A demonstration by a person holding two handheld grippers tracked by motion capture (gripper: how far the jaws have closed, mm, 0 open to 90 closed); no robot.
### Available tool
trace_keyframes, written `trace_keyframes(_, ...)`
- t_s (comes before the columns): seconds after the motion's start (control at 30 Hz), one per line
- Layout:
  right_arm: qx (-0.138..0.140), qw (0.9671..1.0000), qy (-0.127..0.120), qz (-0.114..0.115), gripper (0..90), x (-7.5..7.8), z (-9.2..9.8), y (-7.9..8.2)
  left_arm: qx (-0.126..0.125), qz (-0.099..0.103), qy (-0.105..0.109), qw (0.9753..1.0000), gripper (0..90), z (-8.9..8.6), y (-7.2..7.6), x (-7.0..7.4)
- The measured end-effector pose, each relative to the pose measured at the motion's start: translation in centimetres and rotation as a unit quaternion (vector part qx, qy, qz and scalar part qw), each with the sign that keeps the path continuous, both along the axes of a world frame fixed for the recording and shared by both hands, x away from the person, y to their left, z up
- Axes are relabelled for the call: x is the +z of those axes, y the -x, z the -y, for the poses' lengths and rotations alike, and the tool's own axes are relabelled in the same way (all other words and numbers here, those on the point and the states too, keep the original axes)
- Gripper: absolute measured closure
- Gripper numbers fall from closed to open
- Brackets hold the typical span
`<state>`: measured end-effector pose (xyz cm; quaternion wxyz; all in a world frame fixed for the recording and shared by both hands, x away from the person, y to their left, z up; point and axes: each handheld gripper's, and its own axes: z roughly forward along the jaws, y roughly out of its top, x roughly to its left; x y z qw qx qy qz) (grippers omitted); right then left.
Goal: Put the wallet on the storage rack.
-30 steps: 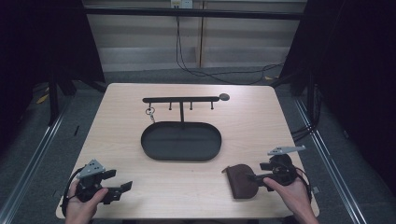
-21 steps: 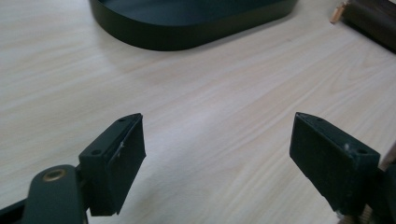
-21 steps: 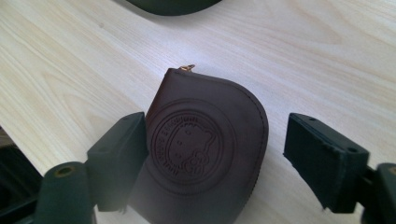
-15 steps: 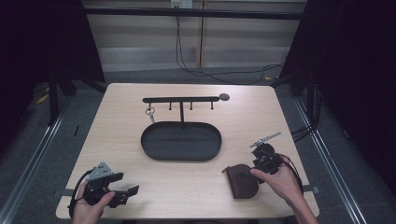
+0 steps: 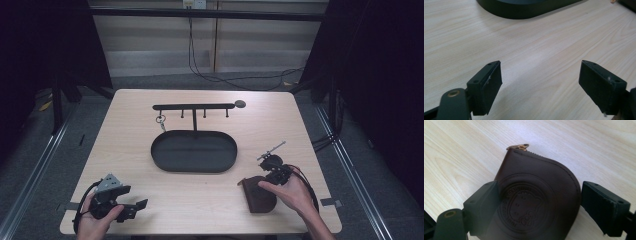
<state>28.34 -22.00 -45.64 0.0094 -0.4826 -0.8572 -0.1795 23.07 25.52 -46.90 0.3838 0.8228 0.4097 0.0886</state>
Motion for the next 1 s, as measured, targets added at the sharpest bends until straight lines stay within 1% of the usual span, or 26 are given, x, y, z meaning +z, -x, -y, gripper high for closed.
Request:
trace_keyframes(0.03,-0.001,1.0,0.001,-0.002,14.0,0.0,-0.1,-0.1,-0.002,-0.003,-0.002,1.0,18.7,0.0,0.0,0.0)
trace_keyframes(0.13,0.0,1.0,0.004,-0.001,13.4,-0.1,-0.4,-0.1,-0.001,0.0,-0.002,1.0,18.8,0.0,0.0,0.0)
trace_keyframes(0.17,0.005,0.9998,0.018,-0.004,8.8,-0.4,-0.9,-0.2,-0.001,-0.001,-0.002,1.0,18.8,-0.1,0.0,0.0)
trace_keyframes(0.2,0.001,0.9997,0.022,-0.006,8.8,-0.5,-1.0,-0.2,-0.001,-0.001,-0.002,1.0,18.8,-0.1,0.0,0.0)
trace_keyframes(0.23,0.006,0.9998,0.019,-0.008,8.7,-0.6,-1.1,-0.4,-0.003,-0.002,-0.002,1.0,18.8,-0.1,0.0,0.0)
trace_keyframes(0.4,0.007,0.9997,0.018,-0.017,9.2,-0.8,-1.3,-0.7,-0.003,-0.005,0.0,1.0,19.1,-0.1,0.0,0.0)
trace_keyframes(0.43,0.009,0.9996,0.015,-0.022,9.6,-0.9,-1.3,-0.8,-0.004,-0.005,-0.002,1.0,19.1,-0.1,0.0,0.0)
trace_keyframes(0.47,0.009,0.9996,0.015,-0.022,9.6,-0.9,-1.3,-0.8,-0.003,-0.004,-0.003,1.0,19.1,-0.1,0.0,0.0)
trace_keyframes(0.5,0.008,0.9994,0.008,-0.033,9.7,-1.0,-1.2,-1.0,-0.003,-0.005,-0.002,1.0,19.2,-0.1,0.0,0.0)
trace_keyframes(0.53,0.008,0.9994,0.008,-0.033,9.7,-1.0,-1.2,-1.0,-0.003,-0.005,-0.002,1.0,19.2,-0.1,0.0,0.0)
trace_keyframes(0.57,0.008,0.999,0.003,-0.044,10.4,-1.1,-1.0,-1.2,-0.004,-0.006,-0.002,1.0,19.2,-0.1,0.0,0.0)
trace_keyframes(0.6,0.008,0.999,0.003,-0.044,10.4,-1.1,-1.0,-1.2,-0.004,-0.006,-0.002,1.0,19.2,-0.1,0.0,0.0)
trace_keyframes(0.67,0.011,0.9986,-0.006,-0.052,10.6,-1.4,-0.9,-1.5,-0.004,-0.008,0.0,1.0,19.2,-0.2,0.0,0.0)
trace_keyframes(0.73,0.011,0.9975,-0.016,-0.069,13.1,-1.5,-0.8,-1.7,-0.005,-0.008,-0.002,1.0,19.2,-0.2,-0.1,0.0)
trace_keyframes(0.77,0.012,0.9966,-0.025,-0.078,13.1,-1.6,-0.8,-2.0,-0.006,-0.009,0.0,0.9999,19.2,-0.1,-0.1,0.0)
trace_keyframes(0.87,0.013,0.9962,-0.027,-0.082,14.0,-1.6,-0.9,-2.0,-0.004,-0.009,-0.004,0.9999,19.4,0.0,0.0,-0.1)
trace_keyframes(0.9,0.006,0.9957,-0.03,-0.087,15.1,-1.5,-0.9,-2.0,-0.006,-0.009,-0.003,0.9999,19.6,0.0,-0.1,-0.1)
trace_keyframes(1.0,0.004,0.9958,-0.029,-0.087,16.8,-1.4,-0.9,-2.0,-0.006,-0.009,-0.003,0.9999,19.7,0.0,-0.1,-0.1)
